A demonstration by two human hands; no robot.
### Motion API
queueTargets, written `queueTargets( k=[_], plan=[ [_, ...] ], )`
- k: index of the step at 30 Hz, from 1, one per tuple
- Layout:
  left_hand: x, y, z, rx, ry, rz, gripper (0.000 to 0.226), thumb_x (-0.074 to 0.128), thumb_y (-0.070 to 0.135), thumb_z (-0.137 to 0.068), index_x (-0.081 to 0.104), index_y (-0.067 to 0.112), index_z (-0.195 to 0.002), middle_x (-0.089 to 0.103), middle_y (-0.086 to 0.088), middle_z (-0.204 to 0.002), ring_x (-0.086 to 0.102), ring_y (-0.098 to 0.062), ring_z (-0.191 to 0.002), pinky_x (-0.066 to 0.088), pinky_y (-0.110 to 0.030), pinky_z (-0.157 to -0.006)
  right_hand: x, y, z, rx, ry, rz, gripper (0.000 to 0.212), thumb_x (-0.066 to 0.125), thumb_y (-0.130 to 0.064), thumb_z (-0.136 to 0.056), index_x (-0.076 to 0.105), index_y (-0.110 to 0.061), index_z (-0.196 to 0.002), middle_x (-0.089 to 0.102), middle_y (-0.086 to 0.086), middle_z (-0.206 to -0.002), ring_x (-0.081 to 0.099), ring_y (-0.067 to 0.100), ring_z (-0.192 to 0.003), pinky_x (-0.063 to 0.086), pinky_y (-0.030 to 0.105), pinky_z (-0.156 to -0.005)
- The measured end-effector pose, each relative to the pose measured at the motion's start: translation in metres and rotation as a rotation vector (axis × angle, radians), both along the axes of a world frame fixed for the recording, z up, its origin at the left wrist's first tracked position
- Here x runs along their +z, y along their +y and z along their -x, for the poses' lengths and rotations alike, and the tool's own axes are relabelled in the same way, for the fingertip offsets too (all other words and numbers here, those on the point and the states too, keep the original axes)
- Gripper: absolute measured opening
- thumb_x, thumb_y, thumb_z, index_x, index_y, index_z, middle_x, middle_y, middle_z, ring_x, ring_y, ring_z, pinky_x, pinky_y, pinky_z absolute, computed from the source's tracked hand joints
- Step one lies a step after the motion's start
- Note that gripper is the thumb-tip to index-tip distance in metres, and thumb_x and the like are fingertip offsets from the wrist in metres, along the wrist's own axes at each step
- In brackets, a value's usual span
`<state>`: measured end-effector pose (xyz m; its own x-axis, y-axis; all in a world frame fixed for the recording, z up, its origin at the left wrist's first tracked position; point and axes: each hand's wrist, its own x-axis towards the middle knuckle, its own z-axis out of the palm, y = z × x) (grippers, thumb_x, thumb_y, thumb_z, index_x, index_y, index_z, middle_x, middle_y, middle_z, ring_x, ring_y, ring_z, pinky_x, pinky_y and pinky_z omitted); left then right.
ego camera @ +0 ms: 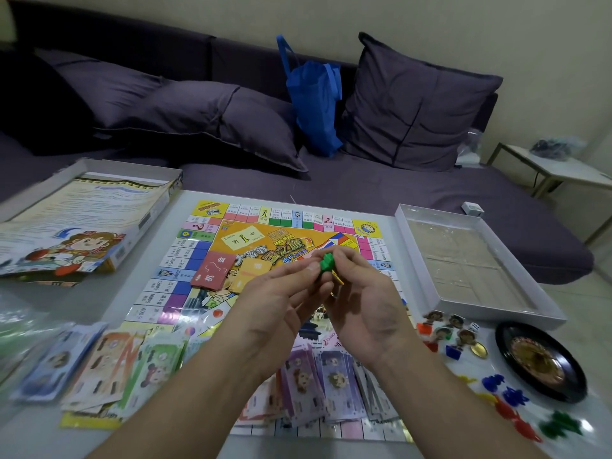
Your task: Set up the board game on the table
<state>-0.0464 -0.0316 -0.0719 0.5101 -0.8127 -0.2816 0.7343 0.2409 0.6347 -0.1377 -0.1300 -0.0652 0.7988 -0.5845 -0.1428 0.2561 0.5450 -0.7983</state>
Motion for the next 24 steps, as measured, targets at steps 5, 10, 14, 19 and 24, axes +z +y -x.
queueTargets(
  k=[5, 10, 14, 19, 24],
  plan=[
    [0.001, -0.001, 0.002, 0.028, 0.005, 0.002, 0.033, 0.072, 0.002, -0.083, 0.075, -0.005, -0.116, 0.077, -0.018, -0.103, 0.075, -0.02, -0.081, 0.064, -0.024, -0.076, 0.001, 0.005, 0.0, -0.014, -0.054, -0.023, 0.014, 0.063, -0.015, -0.093, 0.072, -0.005, -0.097, 0.07, 0.012, -0.102, 0.068, 0.015, -0.081, 0.056, 0.02, -0.064],
    [0.002, -0.001, 0.003, 0.048, 0.032, 0.02, 0.032, 0.07, 0.001, -0.087, 0.073, -0.006, -0.118, 0.077, -0.018, -0.109, 0.075, -0.018, -0.081, 0.064, -0.022, -0.074, 0.003, 0.007, 0.0, -0.03, -0.057, -0.037, 0.015, 0.064, -0.016, -0.092, 0.075, -0.006, -0.096, 0.073, 0.013, -0.106, 0.069, 0.017, -0.083, 0.057, 0.02, -0.064],
    [0.002, 0.0, 0.004, 0.053, 0.043, 0.024, 0.038, 0.072, 0.002, -0.082, 0.073, -0.006, -0.119, 0.077, -0.017, -0.104, 0.075, -0.017, -0.078, 0.063, -0.022, -0.073, 0.003, 0.009, -0.001, -0.037, -0.066, -0.063, 0.014, 0.066, -0.015, -0.089, 0.075, -0.006, -0.095, 0.074, 0.013, -0.107, 0.069, 0.017, -0.084, 0.057, 0.02, -0.065],
    [0.003, 0.0, 0.006, 0.073, 0.051, 0.027, 0.043, 0.074, 0.003, -0.077, 0.071, -0.007, -0.119, 0.077, -0.016, -0.101, 0.075, -0.017, -0.075, 0.063, -0.02, -0.071, 0.002, 0.011, -0.001, -0.034, -0.109, -0.103, 0.012, 0.065, -0.012, -0.089, 0.071, -0.006, -0.096, 0.073, 0.015, -0.11, 0.069, 0.019, -0.087, 0.057, 0.02, -0.066],
    [0.005, 0.0, 0.008, 0.07, 0.054, 0.033, 0.038, 0.072, 0.003, -0.078, 0.073, -0.006, -0.116, 0.077, -0.014, -0.097, 0.074, -0.014, -0.072, 0.063, -0.019, -0.071, 0.001, 0.012, -0.001, -0.041, -0.135, -0.113, 0.009, 0.062, -0.01, -0.09, 0.068, -0.005, -0.096, 0.073, 0.015, -0.109, 0.071, 0.018, -0.083, 0.058, 0.02, -0.065]
  ],
)
